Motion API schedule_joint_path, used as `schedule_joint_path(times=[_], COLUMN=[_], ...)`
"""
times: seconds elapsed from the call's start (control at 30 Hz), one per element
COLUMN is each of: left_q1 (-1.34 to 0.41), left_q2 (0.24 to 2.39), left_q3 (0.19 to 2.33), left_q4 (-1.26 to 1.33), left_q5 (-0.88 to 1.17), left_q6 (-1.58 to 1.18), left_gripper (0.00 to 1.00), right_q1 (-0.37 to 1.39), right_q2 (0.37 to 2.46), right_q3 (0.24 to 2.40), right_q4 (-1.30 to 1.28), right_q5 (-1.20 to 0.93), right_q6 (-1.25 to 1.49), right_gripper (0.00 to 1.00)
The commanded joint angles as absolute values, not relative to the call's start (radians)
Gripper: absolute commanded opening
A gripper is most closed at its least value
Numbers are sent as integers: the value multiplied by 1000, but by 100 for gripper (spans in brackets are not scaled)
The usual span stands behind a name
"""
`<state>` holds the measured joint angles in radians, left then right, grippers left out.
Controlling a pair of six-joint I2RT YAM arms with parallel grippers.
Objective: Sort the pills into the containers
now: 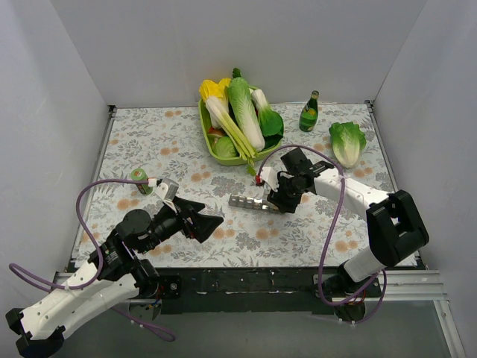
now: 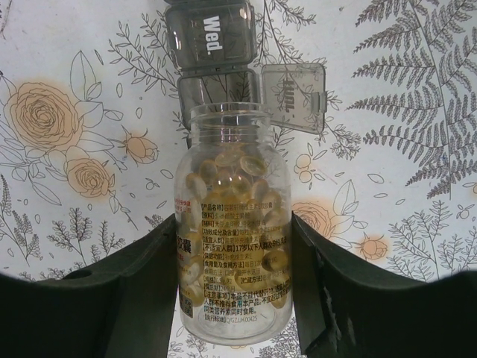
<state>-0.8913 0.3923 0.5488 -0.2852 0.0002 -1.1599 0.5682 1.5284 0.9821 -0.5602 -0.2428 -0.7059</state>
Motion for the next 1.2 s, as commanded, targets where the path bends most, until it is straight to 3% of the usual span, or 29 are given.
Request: schedule_joint_path(times=[0.0,1.17], left_q1=[-888,-888], left_q2=[383,380], left_q3=[540,532], left_q4=[-285,-276], left_q5=[-2,-2], left_q6=[-1155,-1152], left_gripper=[98,98], right_q1=[578,629], right_q2=[1537,1597], right_q3=[1032,1117], right_q4=[-591,-683], right_q5=[-230,-144], right_q6=[-709,-713], right_gripper=[7,6])
